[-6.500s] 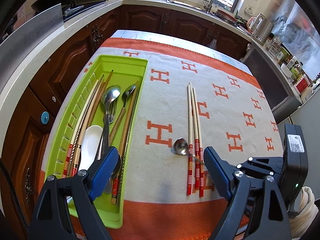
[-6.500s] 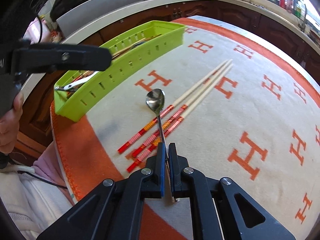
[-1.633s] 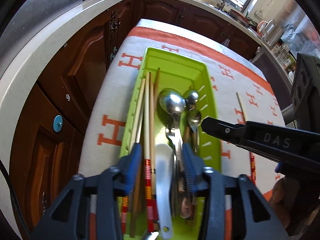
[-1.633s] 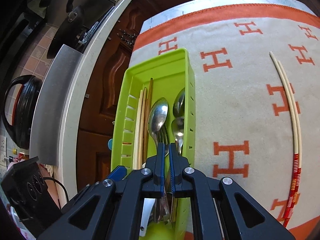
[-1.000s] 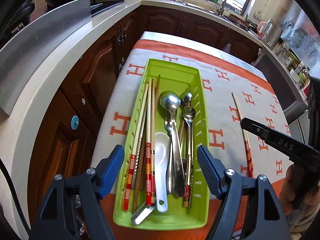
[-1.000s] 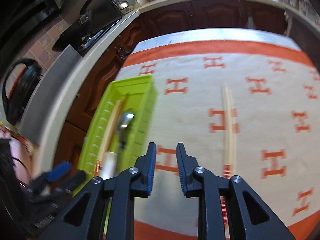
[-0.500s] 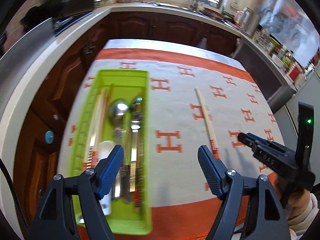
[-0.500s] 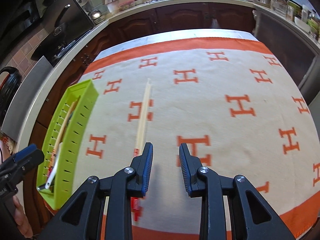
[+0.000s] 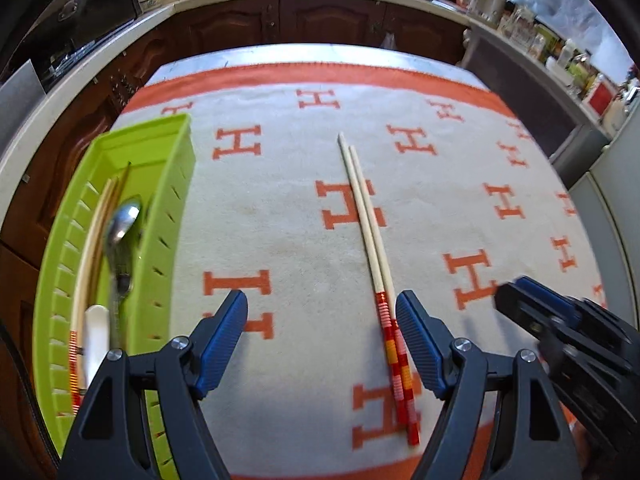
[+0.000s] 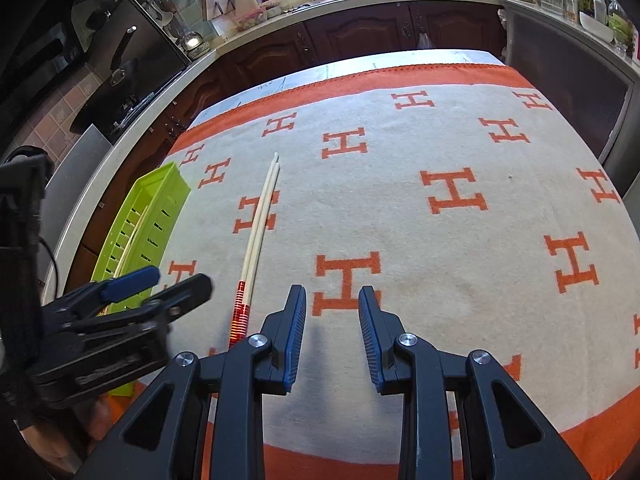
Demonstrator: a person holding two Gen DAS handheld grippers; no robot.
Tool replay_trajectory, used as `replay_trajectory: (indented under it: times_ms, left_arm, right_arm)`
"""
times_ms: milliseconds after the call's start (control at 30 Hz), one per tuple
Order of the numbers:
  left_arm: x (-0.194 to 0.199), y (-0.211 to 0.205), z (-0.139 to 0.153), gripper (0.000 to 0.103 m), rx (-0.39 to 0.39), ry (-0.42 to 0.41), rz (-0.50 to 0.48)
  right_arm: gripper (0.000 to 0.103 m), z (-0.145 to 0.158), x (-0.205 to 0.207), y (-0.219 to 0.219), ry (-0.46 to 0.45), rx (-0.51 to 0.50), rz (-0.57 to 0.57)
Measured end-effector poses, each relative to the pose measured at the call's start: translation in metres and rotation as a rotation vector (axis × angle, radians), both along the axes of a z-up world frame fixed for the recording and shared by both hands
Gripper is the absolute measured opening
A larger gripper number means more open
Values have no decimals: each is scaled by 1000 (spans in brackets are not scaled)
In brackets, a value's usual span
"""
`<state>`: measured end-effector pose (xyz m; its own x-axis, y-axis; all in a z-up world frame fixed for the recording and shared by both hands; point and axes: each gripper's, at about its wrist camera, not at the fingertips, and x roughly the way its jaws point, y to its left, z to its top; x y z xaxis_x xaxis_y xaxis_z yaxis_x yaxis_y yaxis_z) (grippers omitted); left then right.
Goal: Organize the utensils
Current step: 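Move both open grippers back over the last two red-striped chopsticks, then grasp a red-striped chopstick with the left gripper while the right gripper grasps the other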
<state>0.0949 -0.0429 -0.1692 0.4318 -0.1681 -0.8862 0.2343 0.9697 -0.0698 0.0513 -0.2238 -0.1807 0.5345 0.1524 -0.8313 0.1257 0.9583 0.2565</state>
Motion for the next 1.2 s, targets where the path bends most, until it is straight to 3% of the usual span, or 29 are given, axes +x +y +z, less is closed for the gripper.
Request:
replay_trajectory:
  times_ms: [333, 433, 600, 700, 767, 867, 967, 1200]
  left_arm:
    - [5, -10, -22, 75, 77, 27, 44]
    - [3, -15, -22, 75, 106, -2, 38]
    - [4, -16, -23, 75, 93, -15, 54]
    - [3, -18, -23, 64, 68, -38, 43]
    - [-2, -24, -21, 37, 62, -60, 10]
    - [-10, -36, -20, 8, 64, -90, -49]
    - [-15, -41, -20, 5, 77, -119, -68]
    - [-9, -20, -19, 3, -39, -70, -25]
  right_arm:
    - [28, -11, -2, -13, -3, 53, -12]
    - [28, -15, -1, -14, -2, 63, -10]
    - [28, -19, 0, -11, 5, 65, -1]
    - [28, -21, 0, -11, 9, 69, 3]
    - [28, -23, 0, -9, 12, 70, 3]
    - [28, -25, 1, -6, 18, 72, 11]
    - [28, -27, 1, -1, 24, 67, 24]
    - [28, -24, -1, 8, 23, 46, 47]
